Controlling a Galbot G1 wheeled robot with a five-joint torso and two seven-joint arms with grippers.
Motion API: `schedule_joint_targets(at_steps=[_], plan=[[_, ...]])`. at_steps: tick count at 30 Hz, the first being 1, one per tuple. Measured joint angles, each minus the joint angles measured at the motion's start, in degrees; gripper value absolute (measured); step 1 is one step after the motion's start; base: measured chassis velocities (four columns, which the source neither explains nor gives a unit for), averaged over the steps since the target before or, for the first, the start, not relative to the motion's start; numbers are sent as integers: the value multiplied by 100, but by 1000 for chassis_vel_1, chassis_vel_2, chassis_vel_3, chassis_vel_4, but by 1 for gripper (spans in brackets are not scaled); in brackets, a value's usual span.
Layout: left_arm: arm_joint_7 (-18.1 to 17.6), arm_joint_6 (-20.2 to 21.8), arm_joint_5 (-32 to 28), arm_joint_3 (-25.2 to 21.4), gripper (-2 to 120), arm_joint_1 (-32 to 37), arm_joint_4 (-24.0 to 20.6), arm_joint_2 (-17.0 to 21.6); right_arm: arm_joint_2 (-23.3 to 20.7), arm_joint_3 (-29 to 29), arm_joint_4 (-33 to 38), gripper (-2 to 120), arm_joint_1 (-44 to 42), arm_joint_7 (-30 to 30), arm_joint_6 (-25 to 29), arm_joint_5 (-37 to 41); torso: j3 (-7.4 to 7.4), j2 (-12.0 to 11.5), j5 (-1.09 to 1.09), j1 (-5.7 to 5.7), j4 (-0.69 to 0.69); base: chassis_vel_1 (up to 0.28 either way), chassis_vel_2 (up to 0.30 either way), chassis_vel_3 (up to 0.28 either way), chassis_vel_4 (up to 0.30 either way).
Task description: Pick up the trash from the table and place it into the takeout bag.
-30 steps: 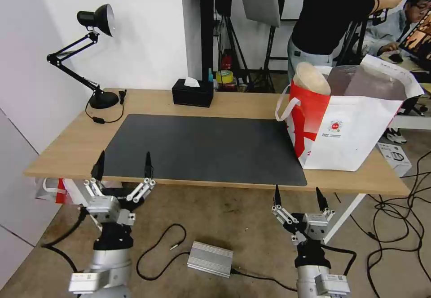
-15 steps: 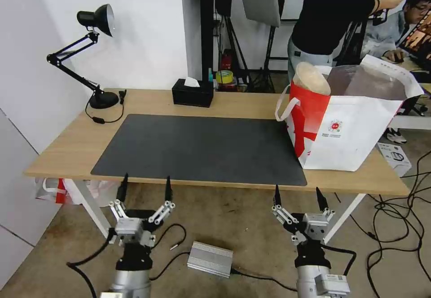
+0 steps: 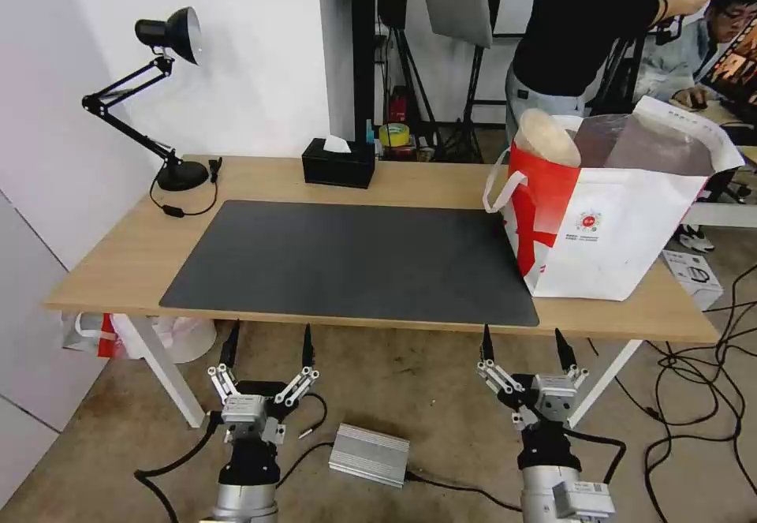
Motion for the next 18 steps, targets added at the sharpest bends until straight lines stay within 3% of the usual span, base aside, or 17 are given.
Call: schedule_joint_targets(at_steps=[18], plan=[[-136,44,-3,-19,100,-73,14,-23,0,0,0,100,0,0,0,0,0,0,0,0,0,0,0,0,0]])
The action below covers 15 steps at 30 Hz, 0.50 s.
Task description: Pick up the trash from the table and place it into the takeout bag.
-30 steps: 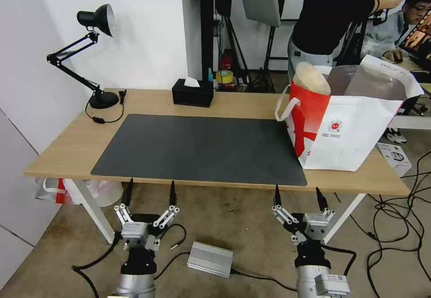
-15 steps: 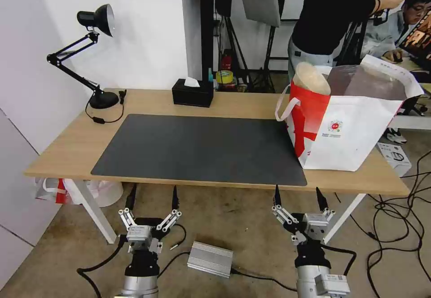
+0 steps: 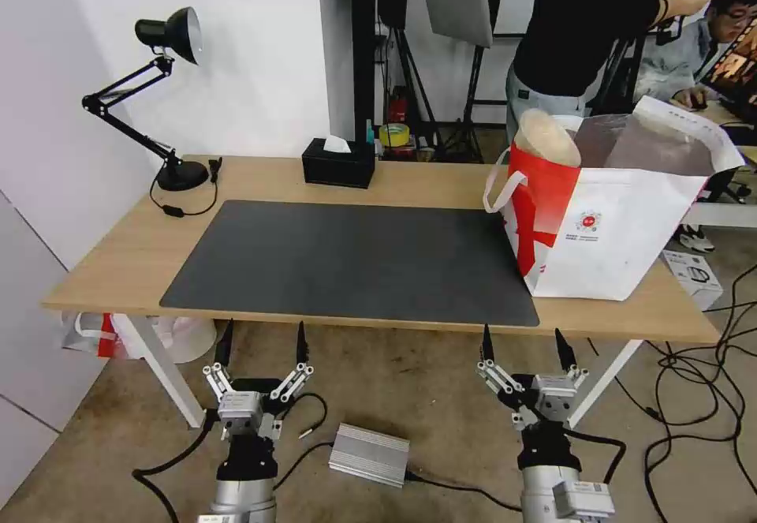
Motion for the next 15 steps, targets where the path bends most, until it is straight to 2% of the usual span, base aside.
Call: schedule_joint_targets(at_steps=[15], plan=[[-2,7,0,1,100,-1,0,2,0,0,0,100,0,0,0,0,0,0,0,0,0,0,0,0,0]])
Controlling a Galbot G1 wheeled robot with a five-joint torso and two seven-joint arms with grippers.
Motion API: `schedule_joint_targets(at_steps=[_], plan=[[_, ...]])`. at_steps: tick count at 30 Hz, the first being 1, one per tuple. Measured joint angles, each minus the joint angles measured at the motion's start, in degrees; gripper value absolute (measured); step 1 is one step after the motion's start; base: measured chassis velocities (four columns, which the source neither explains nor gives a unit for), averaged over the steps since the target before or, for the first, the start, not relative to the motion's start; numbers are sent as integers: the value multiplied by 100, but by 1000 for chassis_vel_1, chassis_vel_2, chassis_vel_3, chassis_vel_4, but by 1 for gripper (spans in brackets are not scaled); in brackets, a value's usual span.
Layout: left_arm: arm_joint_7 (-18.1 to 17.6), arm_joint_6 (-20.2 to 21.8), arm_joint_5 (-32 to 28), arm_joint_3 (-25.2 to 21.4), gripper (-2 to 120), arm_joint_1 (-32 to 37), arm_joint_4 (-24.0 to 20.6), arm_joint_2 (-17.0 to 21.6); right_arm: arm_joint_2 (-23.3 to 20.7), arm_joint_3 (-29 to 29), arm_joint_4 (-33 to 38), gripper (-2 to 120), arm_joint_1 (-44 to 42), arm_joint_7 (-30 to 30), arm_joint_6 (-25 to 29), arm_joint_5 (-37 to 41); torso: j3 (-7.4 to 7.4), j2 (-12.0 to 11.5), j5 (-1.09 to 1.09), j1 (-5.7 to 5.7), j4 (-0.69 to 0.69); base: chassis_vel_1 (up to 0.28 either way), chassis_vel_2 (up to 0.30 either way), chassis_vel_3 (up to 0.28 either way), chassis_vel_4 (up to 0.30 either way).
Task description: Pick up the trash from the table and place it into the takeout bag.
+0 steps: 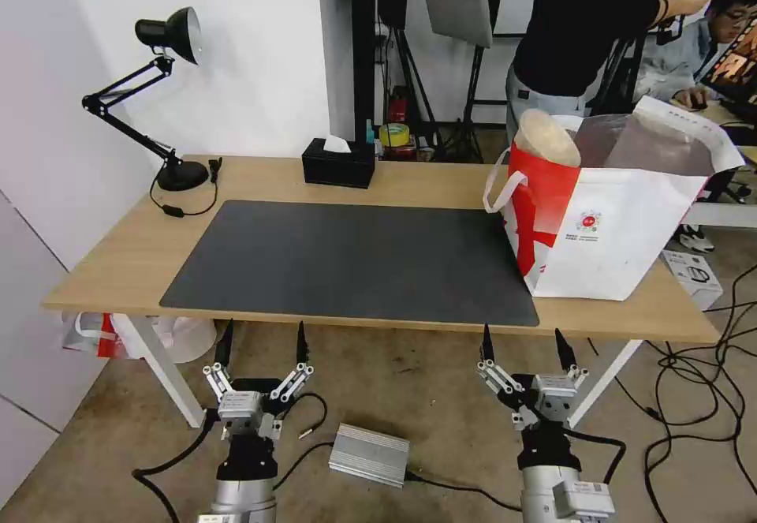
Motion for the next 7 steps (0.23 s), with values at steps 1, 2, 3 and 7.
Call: schedule_joint_targets(at_steps=[1,2,3,7], plan=[[0,0,0,0,100,0,0,0,0,0,0,100,0,0,0,0,0,0,0,0,0,0,0,0,0],[0,0,0,0,100,0,0,0,0,0,0,100,0,0,0,0,0,0,0,0,0,0,0,0,0],[0,0,0,0,100,0,0,0,0,0,0,100,0,0,0,0,0,0,0,0,0,0,0,0,0],[0,0,-1,0,100,-1,-1,0,0,0,0,100,0,0,0,0,0,0,0,0,0,0,0,0,0]])
